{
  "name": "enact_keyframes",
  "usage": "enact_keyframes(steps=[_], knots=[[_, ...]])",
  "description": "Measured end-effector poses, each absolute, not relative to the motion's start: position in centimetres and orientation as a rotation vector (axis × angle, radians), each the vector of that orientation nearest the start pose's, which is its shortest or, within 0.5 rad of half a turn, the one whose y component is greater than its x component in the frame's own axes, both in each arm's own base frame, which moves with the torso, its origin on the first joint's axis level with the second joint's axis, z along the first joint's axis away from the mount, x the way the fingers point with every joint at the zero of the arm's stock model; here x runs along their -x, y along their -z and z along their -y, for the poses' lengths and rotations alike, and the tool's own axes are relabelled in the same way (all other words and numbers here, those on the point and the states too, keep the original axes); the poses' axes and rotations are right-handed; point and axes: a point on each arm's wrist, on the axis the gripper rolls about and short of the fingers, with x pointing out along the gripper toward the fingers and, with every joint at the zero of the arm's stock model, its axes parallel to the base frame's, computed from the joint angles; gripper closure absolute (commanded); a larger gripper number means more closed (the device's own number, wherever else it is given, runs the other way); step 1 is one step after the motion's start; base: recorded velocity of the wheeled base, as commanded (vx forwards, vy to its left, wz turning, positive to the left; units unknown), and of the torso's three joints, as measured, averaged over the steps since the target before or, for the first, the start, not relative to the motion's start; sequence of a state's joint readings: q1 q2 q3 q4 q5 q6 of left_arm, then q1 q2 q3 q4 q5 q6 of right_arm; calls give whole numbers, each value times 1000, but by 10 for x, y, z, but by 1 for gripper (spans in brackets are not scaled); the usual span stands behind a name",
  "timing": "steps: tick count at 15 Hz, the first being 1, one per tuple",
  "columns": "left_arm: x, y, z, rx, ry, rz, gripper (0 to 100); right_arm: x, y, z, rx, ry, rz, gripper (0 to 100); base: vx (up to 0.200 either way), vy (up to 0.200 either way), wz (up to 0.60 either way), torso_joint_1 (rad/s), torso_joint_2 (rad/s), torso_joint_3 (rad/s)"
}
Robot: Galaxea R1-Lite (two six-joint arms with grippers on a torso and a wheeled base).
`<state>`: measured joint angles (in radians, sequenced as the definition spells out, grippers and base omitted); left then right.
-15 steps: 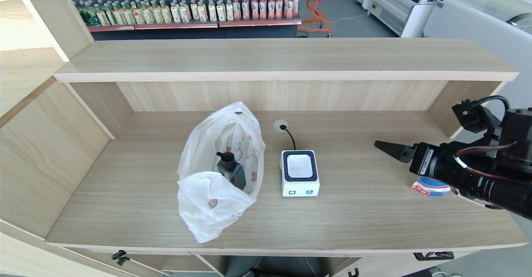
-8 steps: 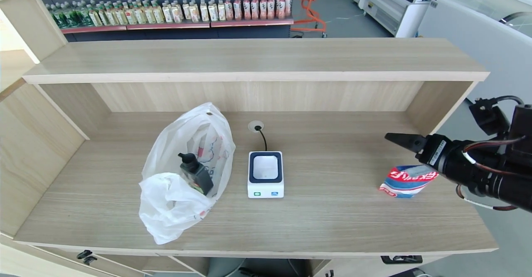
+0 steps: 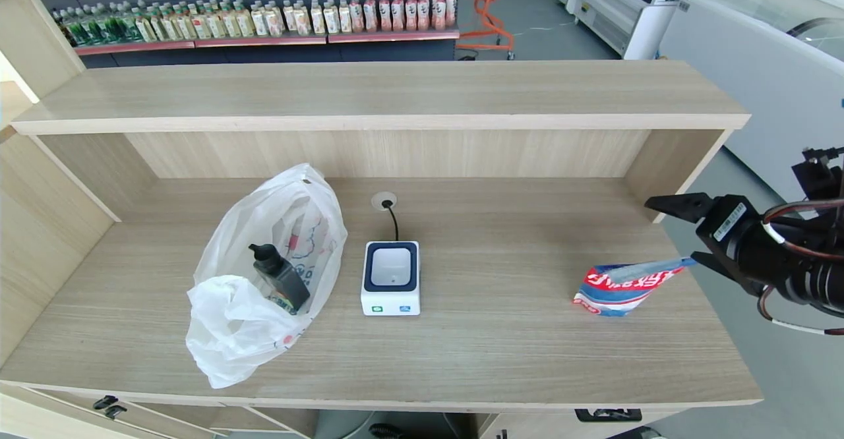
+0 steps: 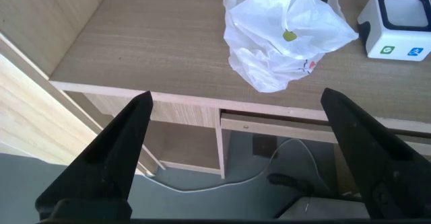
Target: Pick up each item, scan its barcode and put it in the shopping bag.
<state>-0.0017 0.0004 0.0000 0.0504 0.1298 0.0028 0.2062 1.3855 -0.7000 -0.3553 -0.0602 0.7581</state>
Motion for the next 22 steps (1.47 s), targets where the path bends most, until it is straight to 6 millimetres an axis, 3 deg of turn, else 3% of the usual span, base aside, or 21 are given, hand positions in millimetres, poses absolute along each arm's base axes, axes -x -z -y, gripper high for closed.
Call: enact_keyframes(steps=[4,8,14,15,18,22], knots=[[23,-70,-3,-7,-128,-51,0,-227,-193,-31,-746,107,-401,0,0,0,0,0,0,0],[23,-70,-3,-7,-128,-51,0,-255,-159,-23,-756,217,-480,0,0,0,0,0,0,0],[23,-70,-3,-7,-129,-51,0,-296,-115,-39,-735,193,-515,0,0,0,0,0,0,0],[23,-70,-3,-6,-128,-51,0,-300,-108,-41,-731,195,-531,100,0,0,0,0,0,0],[23,-70,-3,-7,-128,-51,0,-313,-97,-44,-719,201,-554,100,0,0,0,0,0,0],[23,-70,-3,-6,-128,-51,0,-319,-95,-47,-485,126,-566,100,0,0,0,0,0,0]])
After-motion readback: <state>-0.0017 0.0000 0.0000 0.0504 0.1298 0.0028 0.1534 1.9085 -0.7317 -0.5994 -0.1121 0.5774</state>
